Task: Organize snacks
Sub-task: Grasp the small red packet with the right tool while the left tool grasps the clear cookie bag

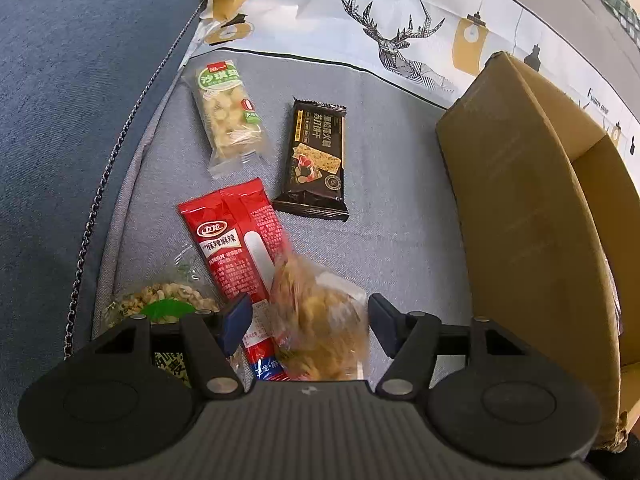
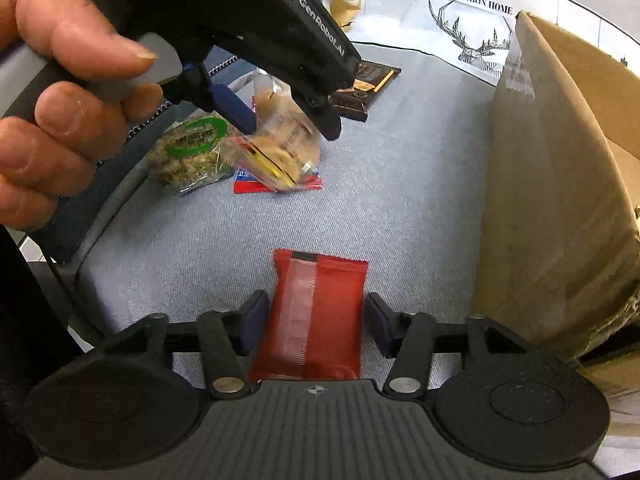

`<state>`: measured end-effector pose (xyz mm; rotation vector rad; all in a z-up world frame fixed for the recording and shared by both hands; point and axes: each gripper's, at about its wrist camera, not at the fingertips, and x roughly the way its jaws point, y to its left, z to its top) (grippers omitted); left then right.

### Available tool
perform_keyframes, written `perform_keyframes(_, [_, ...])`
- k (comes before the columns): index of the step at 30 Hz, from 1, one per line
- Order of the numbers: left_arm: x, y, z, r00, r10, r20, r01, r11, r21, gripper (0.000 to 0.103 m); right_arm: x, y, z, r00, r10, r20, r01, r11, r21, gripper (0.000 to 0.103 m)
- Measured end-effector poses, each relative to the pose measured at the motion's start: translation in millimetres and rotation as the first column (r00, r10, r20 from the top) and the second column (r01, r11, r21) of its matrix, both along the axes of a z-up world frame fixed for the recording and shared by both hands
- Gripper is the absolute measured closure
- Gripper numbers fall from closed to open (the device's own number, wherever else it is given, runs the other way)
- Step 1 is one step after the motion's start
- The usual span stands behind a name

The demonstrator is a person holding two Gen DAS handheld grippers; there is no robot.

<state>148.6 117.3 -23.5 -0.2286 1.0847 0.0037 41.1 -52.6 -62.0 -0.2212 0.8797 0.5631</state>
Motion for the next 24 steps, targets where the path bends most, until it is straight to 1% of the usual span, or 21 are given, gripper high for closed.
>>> perform_keyframes(2, [-0.3,0.8,0.1,1.000,0.003,-0.001,-0.003,1.000,-0.002,0.034,1.1,-0.7,0.9,1.000,-0.008,-0.001,0.008,1.000,0.009,0.057])
perform_keyframes(8, [-0.7,-1.6,0.9,1.000,-0.009,-0.001,0.009,1.000,-0.008,0.034,5.2,-6.1,7.7,0.999,-0.048,0.005,0.048,0.997,0.056,0.059])
perform_keyframes(12, [-0.8,-5.5,-0.5,0.999,-0.034,-0.010,0.034,0.999,-0.011,0.034,6.7,-2.9,5.6,0.999,-0.042,-0.013,0.042,0.998,0.040,0.058])
perform_keyframes(15, [-1.5,-9.5,-1.3,0.999,-0.051,-0.012,0.052,0.999,0.004,0.034,6.0,0.7,6.7,0.999,-0.035,-0.003,0.035,0.999,0.027,0.058])
perform_keyframes(24, [-1.8,-8.2,-5.5,0.998,-0.062,-0.032,0.062,0.998,0.014,0.034,5.6,2.0,6.5,0.999,-0.033,0.001,0.033,0.999,0.024,0.058])
